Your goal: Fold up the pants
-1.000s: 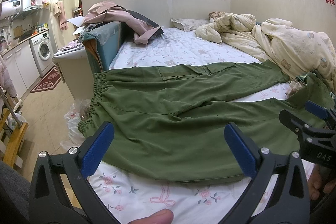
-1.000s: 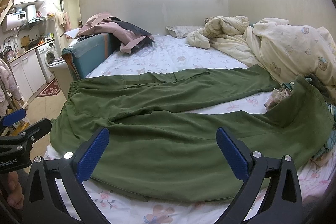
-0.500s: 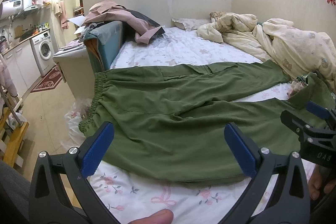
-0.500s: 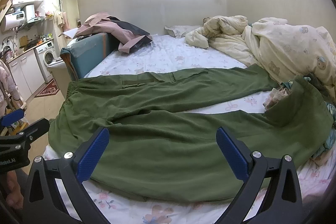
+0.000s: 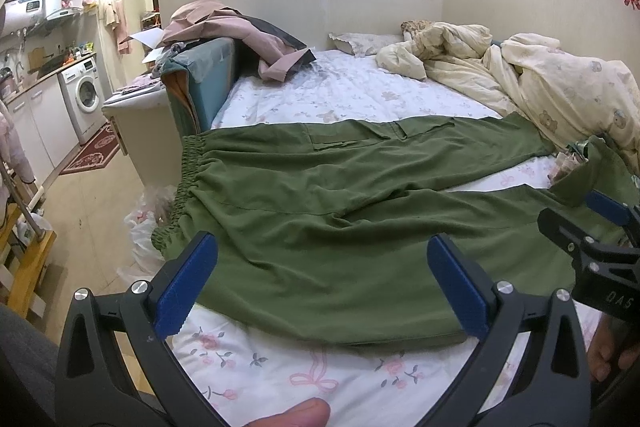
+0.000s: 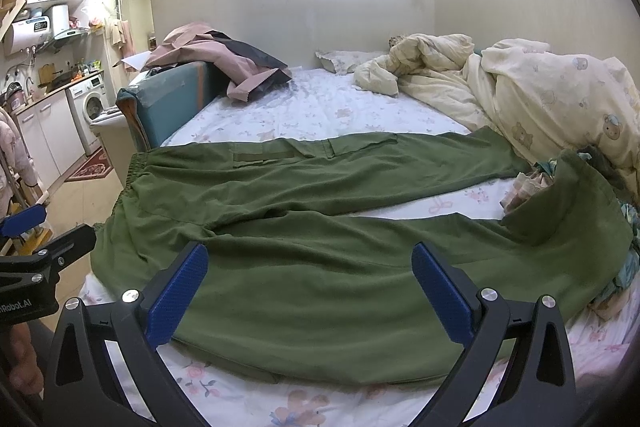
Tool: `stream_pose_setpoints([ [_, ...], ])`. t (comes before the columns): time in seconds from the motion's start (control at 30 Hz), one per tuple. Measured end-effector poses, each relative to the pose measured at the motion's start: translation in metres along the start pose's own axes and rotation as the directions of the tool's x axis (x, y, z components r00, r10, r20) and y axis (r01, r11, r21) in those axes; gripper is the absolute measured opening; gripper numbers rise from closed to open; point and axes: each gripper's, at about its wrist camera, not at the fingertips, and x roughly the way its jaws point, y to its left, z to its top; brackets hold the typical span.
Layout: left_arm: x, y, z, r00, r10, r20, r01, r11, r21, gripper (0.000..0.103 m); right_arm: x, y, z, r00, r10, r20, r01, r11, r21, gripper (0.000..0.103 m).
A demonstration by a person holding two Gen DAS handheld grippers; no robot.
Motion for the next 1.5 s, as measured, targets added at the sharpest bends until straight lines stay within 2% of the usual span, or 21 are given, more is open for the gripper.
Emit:
stream_pose_setpoints([
  [0.37,-0.001,0.001,0.0,1.0,0.005,-0.01,-0.005,1.0,-0.005,0.103,0.0,-0.008,-0.001,1.0,-0.003,-0.015,0.003,1.0,0.027,0.103],
  [0.47,0.0,0.002,0.001,0.999,0.001,-0.033,-0.002,1.0,-0.026,0.103,0.001,-0.031,-0.001,0.998,-0.019,-0.057,0.023,0.996,0.086,0.103],
  [0.57,0.002,0.002,0.003,0.999,-0.014,-0.051,0.012,0.999,-0.039,0.103,0.003,-0.077,-0.006,0.989,-0.081,-0.127,0.105,0.975,0.194,0.103],
  [0.6,0.004,0.002,0.004,0.997,-0.026,-0.073,0.022,0.999,-0.046,0.103,0.003,-0.092,-0.008,0.979,-0.136,-0.151,0.166,0.963,0.211,0.103],
  [0.67,0.004,0.003,0.006,0.993,-0.082,-0.083,0.077,0.995,-0.062,0.103,0.005,-0.128,-0.016,0.931,-0.272,-0.241,0.328,0.915,0.236,0.102],
  [0.7,0.003,0.004,0.005,0.994,-0.079,-0.081,0.074,0.995,-0.063,0.103,0.004,-0.148,-0.021,0.905,-0.314,-0.287,0.391,0.878,0.274,0.099],
  [0.73,0.004,0.005,0.005,0.994,-0.073,-0.087,0.067,0.996,-0.066,0.103,0.002,-0.175,-0.031,0.882,-0.328,-0.339,0.441,0.829,0.345,0.096],
  [0.8,0.01,0.007,0.005,0.99,-0.074,-0.123,0.064,0.995,-0.082,0.103,0.004,-0.213,-0.046,0.836,-0.344,-0.429,0.52,0.745,0.417,0.083],
  [0.87,0.016,0.008,0.004,0.986,-0.076,-0.149,0.062,0.994,-0.095,0.103,0.008,-0.244,-0.06,0.791,-0.363,-0.492,0.59,0.665,0.457,0.078],
  [0.93,0.019,0.012,0.004,0.983,-0.084,-0.166,0.065,0.991,-0.113,0.103,0.008,-0.263,-0.069,0.775,-0.366,-0.515,0.618,0.609,0.497,0.076],
  [0.97,0.02,0.015,0.004,0.982,-0.089,-0.169,0.068,0.99,-0.125,0.103,0.01,-0.272,-0.073,0.773,-0.371,-0.514,0.623,0.596,0.507,0.071],
  [1.0,0.02,0.017,0.004,0.982,-0.089,-0.169,0.066,0.989,-0.135,0.103,0.015,-0.28,-0.075,0.76,-0.381,-0.526,0.638,0.593,0.492,0.066],
  [1.03,0.019,0.02,0.003,0.982,-0.088,-0.167,0.064,0.988,-0.143,0.103,0.018,-0.285,-0.078,0.758,-0.385,-0.526,0.64,0.591,0.491,0.065],
  [1.1,0.019,0.022,0.002,0.983,-0.084,-0.165,0.059,0.987,-0.148,0.103,0.025,-0.299,-0.085,0.797,-0.334,-0.504,0.595,0.582,0.554,0.065],
  [1.13,0.018,0.022,0.001,0.982,-0.086,-0.166,0.061,0.987,-0.149,0.103,0.03,-0.307,-0.09,0.814,-0.291,-0.503,0.57,0.564,0.597,0.065],
  [1.2,0.016,0.023,0.001,0.982,-0.094,-0.165,0.071,0.988,-0.14,0.103,0.035,-0.314,-0.093,0.824,-0.274,-0.496,0.558,0.541,0.629,0.065],
  [1.23,0.015,0.024,0.0,0.983,-0.089,-0.162,0.068,0.988,-0.135,0.103,0.035,-0.315,-0.093,0.821,-0.285,-0.495,0.564,0.54,0.624,0.064],
  [1.27,0.013,0.025,0.0,0.984,-0.083,-0.157,0.062,0.989,-0.136,0.103,0.037,-0.314,-0.091,0.818,-0.296,-0.494,0.57,0.538,0.621,0.055],
  [1.3,0.011,0.027,-0.001,0.986,-0.078,-0.149,0.057,0.989,-0.138,0.103,0.043,-0.315,-0.086,0.825,-0.279,-0.492,0.558,0.539,0.63,0.034],
  [1.4,0.01,0.033,-0.002,0.988,-0.052,-0.145,0.031,0.989,-0.143,0.103,0.047,-0.31,-0.081,0.873,-0.187,-0.451,0.471,0.565,0.678,0.004],
  [1.5,0.014,0.042,-0.003,0.985,-0.045,-0.165,0.014,0.983,-0.181,0.103,0.032,-0.297,-0.068,0.909,-0.202,-0.364,0.411,0.584,0.7,0.0],
])
